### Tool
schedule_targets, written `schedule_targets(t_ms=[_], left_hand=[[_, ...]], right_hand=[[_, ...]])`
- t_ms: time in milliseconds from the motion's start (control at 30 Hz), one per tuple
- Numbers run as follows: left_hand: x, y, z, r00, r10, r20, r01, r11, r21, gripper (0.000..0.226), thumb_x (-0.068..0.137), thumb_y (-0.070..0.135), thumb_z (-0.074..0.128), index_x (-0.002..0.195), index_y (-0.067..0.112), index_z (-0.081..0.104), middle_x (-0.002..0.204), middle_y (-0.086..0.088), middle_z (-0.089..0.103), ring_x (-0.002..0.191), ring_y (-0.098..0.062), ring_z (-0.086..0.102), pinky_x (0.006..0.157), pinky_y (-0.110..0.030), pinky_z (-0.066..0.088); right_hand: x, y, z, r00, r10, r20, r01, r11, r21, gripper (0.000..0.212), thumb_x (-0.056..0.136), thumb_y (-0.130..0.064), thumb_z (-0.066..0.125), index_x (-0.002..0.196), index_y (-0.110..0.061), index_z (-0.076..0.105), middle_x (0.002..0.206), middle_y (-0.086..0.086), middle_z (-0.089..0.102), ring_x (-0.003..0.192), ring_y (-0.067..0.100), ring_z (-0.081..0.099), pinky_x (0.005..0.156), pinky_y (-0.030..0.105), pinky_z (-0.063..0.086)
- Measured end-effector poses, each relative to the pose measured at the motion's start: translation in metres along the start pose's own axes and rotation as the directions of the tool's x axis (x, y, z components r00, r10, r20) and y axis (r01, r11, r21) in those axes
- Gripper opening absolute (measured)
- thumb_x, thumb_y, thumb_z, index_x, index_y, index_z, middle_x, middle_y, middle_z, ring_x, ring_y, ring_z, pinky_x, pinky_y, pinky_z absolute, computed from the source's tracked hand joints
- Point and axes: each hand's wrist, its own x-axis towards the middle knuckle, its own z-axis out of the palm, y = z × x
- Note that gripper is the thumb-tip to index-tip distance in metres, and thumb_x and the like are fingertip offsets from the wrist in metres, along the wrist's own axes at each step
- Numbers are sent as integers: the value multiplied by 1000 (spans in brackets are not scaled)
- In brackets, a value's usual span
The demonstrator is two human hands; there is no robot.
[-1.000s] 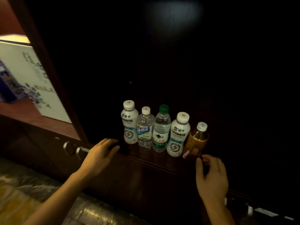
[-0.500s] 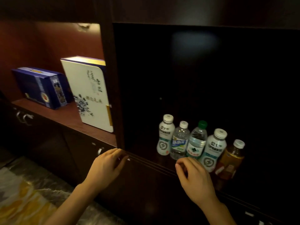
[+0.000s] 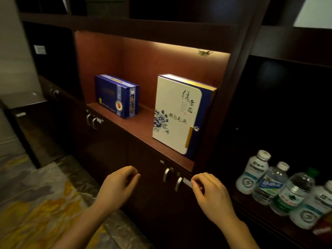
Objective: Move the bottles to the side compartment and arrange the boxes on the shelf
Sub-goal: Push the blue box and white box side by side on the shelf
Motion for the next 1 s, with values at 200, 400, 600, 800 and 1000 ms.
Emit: schedule_targets(t_ms=[200, 400, 600, 800, 1000], left_hand=[[0, -37, -24, 997, -65, -32, 62, 994, -90, 15, 94, 31, 65, 89, 43, 58, 76, 23, 60, 77, -1, 62, 56, -13, 44], [8, -63, -28, 994, -95, -50, 88, 988, -128, 12, 95, 30, 64, 91, 41, 60, 74, 23, 59, 78, 1, 62, 58, -12, 45], [35, -98, -21, 991, -131, -40, 126, 985, -114, 16, 94, 29, 65, 92, 43, 59, 74, 22, 61, 80, 1, 62, 60, -12, 47], [90, -140, -16, 988, -151, -30, 149, 986, -75, 12, 94, 29, 66, 91, 39, 61, 75, 19, 62, 81, -1, 62, 63, -13, 47], [168, -183, -22, 984, -164, -67, 162, 986, -32, 11, 93, 30, 66, 88, 39, 61, 75, 20, 63, 75, -6, 63, 61, -15, 46]], right_hand=[[21, -39, 26, 999, -1, 36, -1, 998, 70, 7, 97, -29, 61, 100, -32, 65, 92, -24, 57, 89, -5, 58, 79, 22, 52], [51, -54, 46, 999, 5, 53, -12, 993, 120, 11, 96, -27, 63, 93, -38, 61, 87, -21, 59, 85, 0, 62, 72, 24, 57], [90, -47, 78, 998, 6, 62, -15, 989, 147, 6, 96, -30, 62, 95, -36, 64, 86, -23, 61, 86, -1, 62, 70, 24, 58], [156, -44, 121, 998, -6, 63, -7, 977, 212, 8, 97, -34, 58, 93, -41, 61, 87, -23, 61, 88, 2, 63, 68, 23, 56], [242, -48, 158, 998, -26, 50, 12, 965, 263, 8, 96, -31, 60, 93, -38, 62, 87, -22, 62, 85, 2, 62, 68, 25, 53]])
